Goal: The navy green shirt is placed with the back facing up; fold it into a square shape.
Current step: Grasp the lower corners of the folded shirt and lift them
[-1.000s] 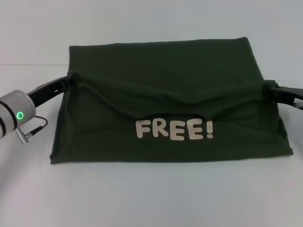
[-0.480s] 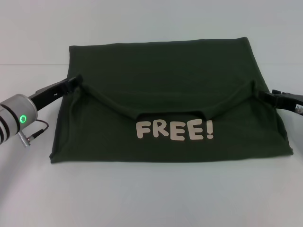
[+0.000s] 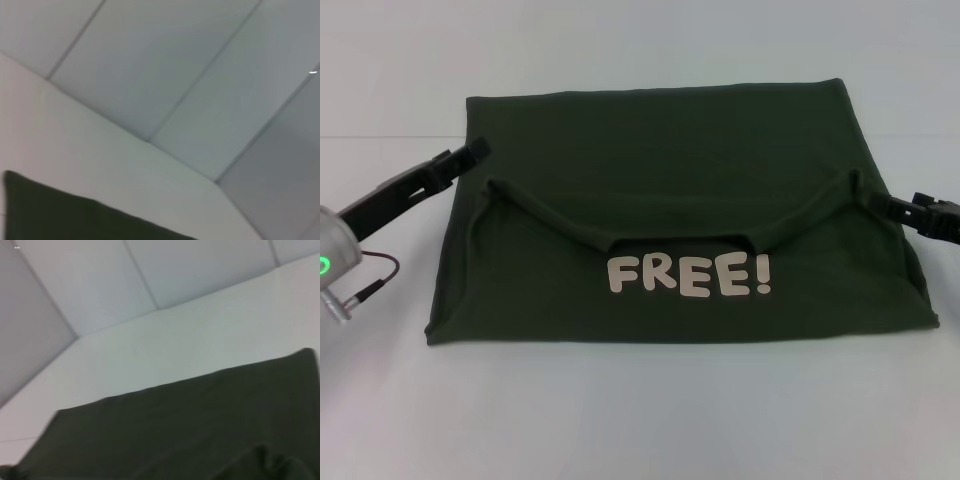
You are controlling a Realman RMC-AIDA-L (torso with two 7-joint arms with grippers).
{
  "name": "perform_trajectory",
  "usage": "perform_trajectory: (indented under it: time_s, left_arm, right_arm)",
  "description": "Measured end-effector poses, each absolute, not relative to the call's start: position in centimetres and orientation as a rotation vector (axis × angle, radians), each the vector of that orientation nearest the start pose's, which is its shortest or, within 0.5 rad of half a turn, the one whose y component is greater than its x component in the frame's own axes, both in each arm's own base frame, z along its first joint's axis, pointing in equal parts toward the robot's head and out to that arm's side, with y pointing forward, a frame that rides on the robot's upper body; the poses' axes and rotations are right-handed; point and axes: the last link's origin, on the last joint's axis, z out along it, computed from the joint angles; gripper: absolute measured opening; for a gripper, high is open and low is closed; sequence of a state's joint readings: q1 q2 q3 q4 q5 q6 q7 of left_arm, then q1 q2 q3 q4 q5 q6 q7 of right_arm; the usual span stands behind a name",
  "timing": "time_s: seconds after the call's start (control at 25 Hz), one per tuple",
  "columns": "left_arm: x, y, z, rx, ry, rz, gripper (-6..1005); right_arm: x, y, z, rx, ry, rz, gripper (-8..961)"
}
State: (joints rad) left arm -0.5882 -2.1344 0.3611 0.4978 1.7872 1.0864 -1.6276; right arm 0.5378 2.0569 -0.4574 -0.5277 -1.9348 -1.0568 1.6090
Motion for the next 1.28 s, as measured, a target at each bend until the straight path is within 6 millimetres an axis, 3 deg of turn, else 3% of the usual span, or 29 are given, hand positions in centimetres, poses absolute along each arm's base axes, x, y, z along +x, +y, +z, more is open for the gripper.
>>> perform_trajectory:
  time_s: [0.08, 0.2, 0.28, 0.36, 0.56, 0.84, 1.12, 1.28]
  left_arm:
    - [-29.7, 37.5, 2.5, -1.926, -1.246, -1.081, 571]
    - [-29.6, 36.2, 3.5, -2.022, -1.222, -1.113, 666]
    - [-29.5, 35.4, 4.0, -2.103, -1.196, -1.121, 729]
    - [-29.5, 34.4, 4.8, -2.172, -1.163, -1.123, 870]
    - [-29.6, 32.9, 6.2, -2.277, -1.112, -1.086, 866]
    - [-30.0, 32.0, 6.0, -2.412, -1.119, -0.929, 865]
    - [-30.6, 32.4, 5.2, -2.474, -1.156, -0.750, 864]
    - [-31.3, 33.0, 4.5, -2.514, -1.162, -0.565, 864]
  right_arm:
    - [33.0, 36.1, 3.7, -2.089, 1.130, 0.724, 861]
    - [32.6, 35.1, 3.7, -2.167, 1.069, 0.742, 877]
    - [32.0, 33.3, 3.6, -2.285, 0.956, 0.774, 887]
    - [31.8, 32.7, 3.5, -2.326, 0.909, 0.786, 898]
    - [31.2, 29.6, 2.4, -2.490, 0.681, 0.802, 924]
    - [31.7, 26.4, -0.1, -2.576, 0.471, 0.779, 920]
    - [32.1, 25.4, -2.0, -2.640, 0.434, 0.732, 915]
    - [32.2, 25.4, -2.6, -2.652, 0.433, 0.703, 914]
